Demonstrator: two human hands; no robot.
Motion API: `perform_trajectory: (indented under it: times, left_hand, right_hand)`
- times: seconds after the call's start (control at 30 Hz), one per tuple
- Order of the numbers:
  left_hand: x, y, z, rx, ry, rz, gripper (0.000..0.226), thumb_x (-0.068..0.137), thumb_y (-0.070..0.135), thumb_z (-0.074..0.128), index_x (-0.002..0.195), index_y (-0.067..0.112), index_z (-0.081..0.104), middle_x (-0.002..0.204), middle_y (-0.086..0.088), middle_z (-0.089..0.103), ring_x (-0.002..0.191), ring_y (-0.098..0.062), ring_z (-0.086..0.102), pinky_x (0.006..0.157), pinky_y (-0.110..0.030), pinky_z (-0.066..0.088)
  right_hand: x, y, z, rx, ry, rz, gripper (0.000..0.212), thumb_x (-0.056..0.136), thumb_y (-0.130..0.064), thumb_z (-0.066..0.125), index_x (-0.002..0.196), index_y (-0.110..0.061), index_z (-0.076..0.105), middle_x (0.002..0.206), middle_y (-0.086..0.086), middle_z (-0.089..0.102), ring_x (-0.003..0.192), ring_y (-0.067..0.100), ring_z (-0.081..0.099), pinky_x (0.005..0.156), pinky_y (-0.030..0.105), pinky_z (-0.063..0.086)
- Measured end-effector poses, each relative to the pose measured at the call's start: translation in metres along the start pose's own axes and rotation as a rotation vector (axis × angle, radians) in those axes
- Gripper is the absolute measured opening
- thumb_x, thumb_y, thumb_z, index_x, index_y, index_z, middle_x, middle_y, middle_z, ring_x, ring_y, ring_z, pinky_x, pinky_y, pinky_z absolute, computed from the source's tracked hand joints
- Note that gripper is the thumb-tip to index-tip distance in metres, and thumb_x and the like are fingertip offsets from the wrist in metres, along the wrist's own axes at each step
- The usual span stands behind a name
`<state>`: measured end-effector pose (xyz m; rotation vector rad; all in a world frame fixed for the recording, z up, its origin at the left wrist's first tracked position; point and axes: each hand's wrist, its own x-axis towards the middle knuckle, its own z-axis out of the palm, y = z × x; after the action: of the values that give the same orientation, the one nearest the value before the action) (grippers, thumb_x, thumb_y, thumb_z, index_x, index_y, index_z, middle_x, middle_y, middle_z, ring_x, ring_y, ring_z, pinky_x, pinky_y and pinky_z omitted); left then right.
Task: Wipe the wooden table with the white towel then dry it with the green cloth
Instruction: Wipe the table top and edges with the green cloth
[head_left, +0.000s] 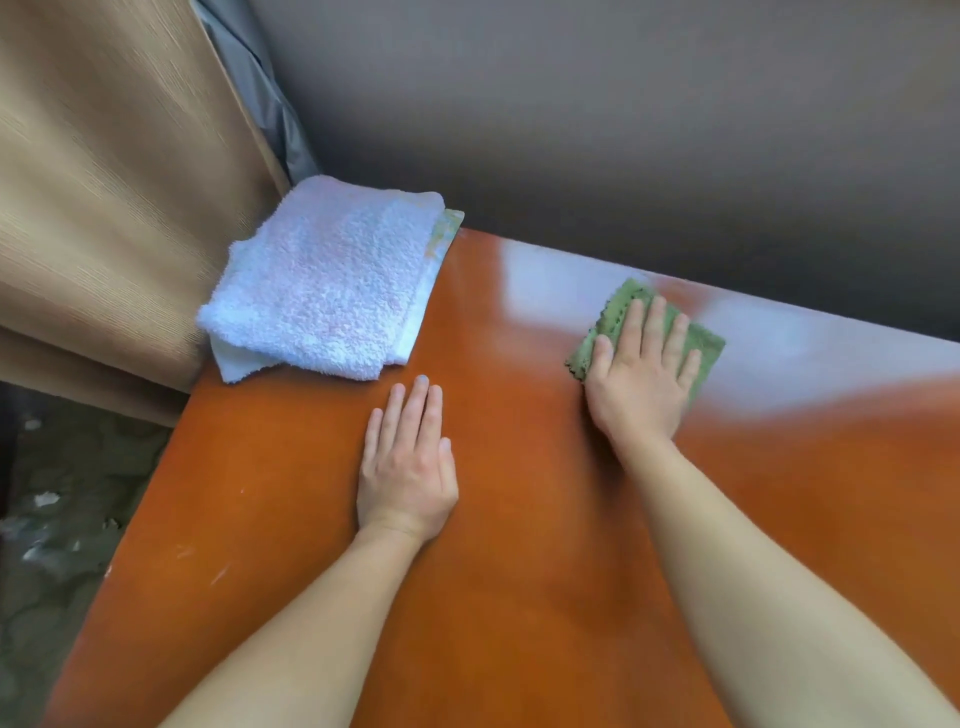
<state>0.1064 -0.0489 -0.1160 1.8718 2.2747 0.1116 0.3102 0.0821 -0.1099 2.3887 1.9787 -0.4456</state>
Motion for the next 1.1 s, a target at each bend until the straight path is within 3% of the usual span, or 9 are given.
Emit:
perform_trajectory:
  times: [0.13, 0.3, 0.37, 0.53, 0.6, 0.67, 0.83, 0.93, 1.1]
  left_hand:
    - [0.001, 0.002, 0.000, -0.003, 0.010, 0.001, 0.058, 0.092, 0.031, 0.029, 0.147, 0.013, 0.032, 0.155, -0.003, 0.028, 0.144, -0.023, 0.019, 0.117, -0.043, 0.016]
    - [0.001, 0.004, 0.001, 0.010, 0.028, -0.001, 0.058, 0.092, 0.030, 0.028, 0.147, 0.013, 0.033, 0.155, -0.003, 0.027, 0.145, -0.022, 0.019, 0.118, -0.042, 0.015]
    - [0.001, 0.003, 0.002, 0.020, 0.017, -0.004, 0.058, 0.093, 0.030, 0.028, 0.149, 0.014, 0.030, 0.156, -0.002, 0.024, 0.145, -0.020, 0.015, 0.118, -0.041, 0.012]
    - [-0.002, 0.004, 0.001, 0.025, 0.010, -0.017, 0.058, 0.095, 0.030, 0.026, 0.150, 0.014, 0.026, 0.158, -0.003, 0.020, 0.146, -0.020, 0.011, 0.119, -0.041, 0.009]
    - [-0.001, 0.005, 0.001, 0.037, 0.014, -0.018, 0.058, 0.094, 0.030, 0.026, 0.150, 0.014, 0.026, 0.158, -0.003, 0.020, 0.146, -0.021, 0.011, 0.119, -0.041, 0.009]
    - [0.000, 0.005, 0.002, 0.034, 0.011, -0.026, 0.058, 0.094, 0.030, 0.025, 0.150, 0.014, 0.025, 0.158, -0.002, 0.019, 0.146, -0.020, 0.011, 0.119, -0.040, 0.009]
    - [-0.001, 0.007, -0.002, 0.003, 0.017, -0.043, 0.059, 0.093, 0.031, 0.025, 0.150, 0.016, 0.025, 0.158, -0.001, 0.020, 0.146, -0.019, 0.011, 0.119, -0.040, 0.009]
    - [-0.001, 0.007, -0.001, -0.016, 0.023, -0.044, 0.059, 0.092, 0.032, 0.025, 0.150, 0.016, 0.026, 0.158, 0.000, 0.020, 0.146, -0.018, 0.011, 0.119, -0.039, 0.008]
    - [-0.002, 0.007, 0.000, 0.000, 0.010, -0.027, 0.059, 0.094, 0.034, 0.021, 0.151, 0.017, 0.023, 0.159, -0.001, 0.018, 0.146, -0.018, 0.008, 0.119, -0.039, 0.006]
  right_hand:
    - [-0.070, -0.037, 0.023, -0.010, -0.029, -0.207, 0.063, 0.100, -0.048, 0.015, 0.155, -0.025, -0.003, 0.163, -0.004, -0.012, 0.148, 0.023, -0.017, 0.117, 0.047, -0.012]
    - [-0.089, -0.033, 0.031, -0.031, -0.068, -0.506, 0.063, 0.096, -0.050, 0.023, 0.154, -0.027, 0.023, 0.162, -0.004, 0.015, 0.150, 0.021, 0.005, 0.118, 0.045, 0.000]
    - [-0.073, 0.007, 0.021, -0.055, -0.044, -0.451, 0.064, 0.095, -0.052, 0.022, 0.154, -0.029, 0.022, 0.162, -0.006, 0.016, 0.150, 0.021, 0.008, 0.118, 0.046, 0.004]
    - [-0.035, 0.154, -0.023, -0.047, -0.010, 0.086, 0.068, 0.094, -0.053, 0.012, 0.157, -0.027, 0.007, 0.164, -0.006, -0.003, 0.150, 0.020, -0.005, 0.120, 0.049, 0.001]
    - [-0.050, 0.163, -0.021, -0.011, 0.018, 0.183, 0.068, 0.095, -0.052, 0.011, 0.157, -0.023, 0.007, 0.164, -0.004, -0.004, 0.150, 0.022, -0.006, 0.119, 0.052, 0.002]
    - [-0.084, 0.130, -0.002, -0.013, 0.060, 0.102, 0.068, 0.095, -0.050, 0.017, 0.156, -0.020, 0.013, 0.164, 0.000, 0.001, 0.150, 0.026, 0.000, 0.119, 0.053, 0.004]
    - [-0.188, 0.017, 0.043, -0.026, -0.020, -0.442, 0.063, 0.097, -0.047, 0.036, 0.153, -0.022, 0.028, 0.162, 0.001, 0.017, 0.150, 0.027, 0.007, 0.117, 0.051, 0.009]
    - [-0.188, 0.014, 0.045, -0.016, -0.070, -0.593, 0.061, 0.097, -0.048, 0.037, 0.152, -0.024, 0.031, 0.161, -0.001, 0.022, 0.149, 0.026, 0.013, 0.117, 0.050, 0.012]
    - [-0.096, 0.087, 0.019, -0.064, 0.048, -0.208, 0.062, 0.096, -0.050, 0.028, 0.154, -0.028, 0.024, 0.162, -0.005, 0.014, 0.150, 0.022, 0.009, 0.119, 0.048, 0.009]
